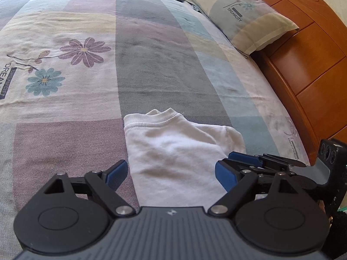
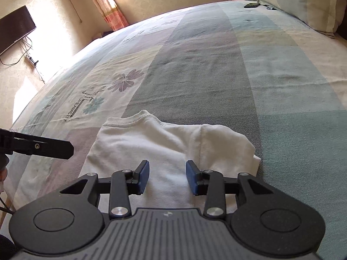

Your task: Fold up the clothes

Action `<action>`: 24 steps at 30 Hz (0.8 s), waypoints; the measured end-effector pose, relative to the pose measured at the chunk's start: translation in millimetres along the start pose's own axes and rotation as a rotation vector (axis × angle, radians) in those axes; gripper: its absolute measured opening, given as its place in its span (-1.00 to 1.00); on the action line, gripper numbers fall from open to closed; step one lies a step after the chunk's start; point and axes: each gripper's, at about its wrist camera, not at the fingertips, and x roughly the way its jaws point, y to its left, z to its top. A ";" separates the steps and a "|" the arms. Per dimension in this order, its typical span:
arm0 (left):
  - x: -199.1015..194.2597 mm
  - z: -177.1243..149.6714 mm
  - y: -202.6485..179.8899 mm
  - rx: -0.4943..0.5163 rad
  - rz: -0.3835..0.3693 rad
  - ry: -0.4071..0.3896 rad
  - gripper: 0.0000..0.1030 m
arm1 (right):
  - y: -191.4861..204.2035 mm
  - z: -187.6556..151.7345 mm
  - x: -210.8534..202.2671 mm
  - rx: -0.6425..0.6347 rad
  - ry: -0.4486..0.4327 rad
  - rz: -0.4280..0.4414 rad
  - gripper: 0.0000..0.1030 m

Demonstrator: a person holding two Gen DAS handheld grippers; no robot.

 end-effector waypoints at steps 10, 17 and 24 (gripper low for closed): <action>11.0 1.1 -4.6 -0.020 -0.024 0.019 0.70 | -25.5 -1.4 -37.1 0.140 -0.009 0.030 0.26; 15.0 -1.8 -7.8 -0.023 -0.024 0.037 0.70 | -16.1 -15.5 -25.5 0.157 0.079 0.121 0.40; 17.7 -4.5 -10.8 -0.025 -0.043 0.036 0.70 | -20.4 -14.4 -35.3 0.166 0.052 0.104 0.41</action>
